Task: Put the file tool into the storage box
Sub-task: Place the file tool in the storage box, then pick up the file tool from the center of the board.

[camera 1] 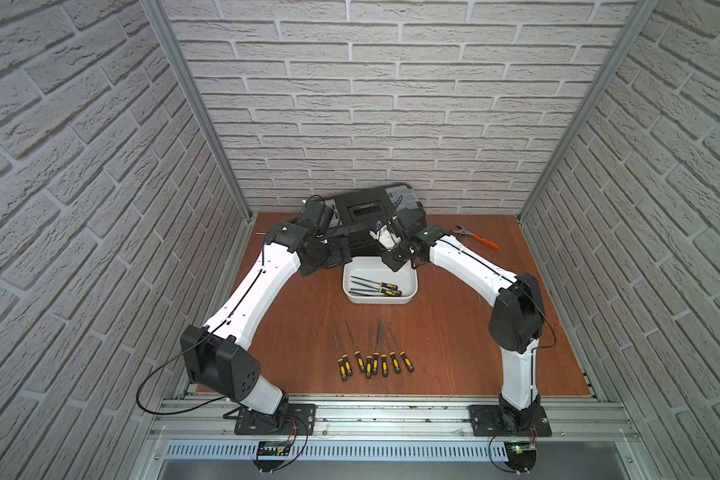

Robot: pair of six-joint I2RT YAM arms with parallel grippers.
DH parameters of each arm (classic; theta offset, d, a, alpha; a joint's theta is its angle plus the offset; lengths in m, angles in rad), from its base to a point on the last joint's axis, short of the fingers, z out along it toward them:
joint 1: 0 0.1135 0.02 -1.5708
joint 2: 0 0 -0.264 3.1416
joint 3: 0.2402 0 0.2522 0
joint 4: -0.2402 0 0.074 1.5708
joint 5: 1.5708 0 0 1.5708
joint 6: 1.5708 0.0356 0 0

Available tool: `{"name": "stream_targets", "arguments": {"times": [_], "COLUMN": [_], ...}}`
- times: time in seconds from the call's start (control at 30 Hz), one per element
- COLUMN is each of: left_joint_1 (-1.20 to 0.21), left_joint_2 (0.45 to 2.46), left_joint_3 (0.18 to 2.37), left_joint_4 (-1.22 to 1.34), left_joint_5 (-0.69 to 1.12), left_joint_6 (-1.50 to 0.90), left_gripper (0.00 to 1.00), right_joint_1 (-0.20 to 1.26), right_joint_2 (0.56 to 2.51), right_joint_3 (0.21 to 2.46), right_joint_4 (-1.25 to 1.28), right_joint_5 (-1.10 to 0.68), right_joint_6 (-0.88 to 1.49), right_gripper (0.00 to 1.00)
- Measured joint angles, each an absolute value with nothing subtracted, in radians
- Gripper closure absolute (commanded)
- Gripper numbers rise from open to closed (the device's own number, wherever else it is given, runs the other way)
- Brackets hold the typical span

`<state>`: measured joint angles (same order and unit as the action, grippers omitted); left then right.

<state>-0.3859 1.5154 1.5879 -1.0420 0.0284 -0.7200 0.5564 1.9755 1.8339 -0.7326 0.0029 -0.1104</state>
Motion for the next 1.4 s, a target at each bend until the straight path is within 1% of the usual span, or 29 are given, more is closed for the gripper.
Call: {"name": "stream_targets", "arguments": {"times": [0.13, 0.33, 0.57, 0.67, 0.77, 0.9, 1.03, 1.27, 1.4], "left_joint_1": [-0.351, -0.300, -0.259, -0.246, -0.240, -0.236, -0.222, -0.120, -0.084], "left_joint_2": [1.466, 1.367, 1.300, 1.299, 1.300, 1.302, 1.302, 1.302, 1.314], "left_joint_3": [1.553, 1.459, 1.282, 1.209, 1.165, 1.138, 1.116, 1.104, 1.104], "left_joint_4": [-1.049, -1.047, -0.996, -0.953, -0.919, -0.884, -0.873, -0.871, -0.870], "left_joint_5": [0.039, 0.083, 0.162, 0.207, 0.257, 0.311, 0.337, 0.365, 0.377], "left_joint_6": [-0.688, -0.635, -0.568, -0.552, -0.548, -0.536, -0.513, -0.475, -0.467], "left_gripper": [0.02, 0.02, 0.02, 0.02, 0.02, 0.02, 0.02, 0.02, 0.02], "right_joint_1": [0.556, 0.569, 0.692, 0.732, 0.748, 0.781, 0.824, 0.867, 0.888], "right_joint_2": [1.835, 1.650, 1.509, 1.430, 1.378, 1.382, 1.427, 1.530, 1.541], "right_joint_3": [1.774, 1.599, 1.411, 1.286, 1.172, 1.073, 1.048, 1.031, 0.992], "right_joint_4": [-0.690, -0.671, -0.738, -0.746, -0.746, -0.745, -0.733, -0.660, -0.644], "right_joint_5": [0.003, 0.012, 0.110, 0.111, 0.099, 0.087, 0.079, 0.056, 0.046], "right_joint_6": [0.064, 0.332, 0.532, 0.610, 0.667, 0.716, 0.737, 0.748, 0.744], "right_gripper": [0.65, 0.64, 0.62, 0.60, 0.60, 0.60, 0.60, 0.59, 0.59]}}
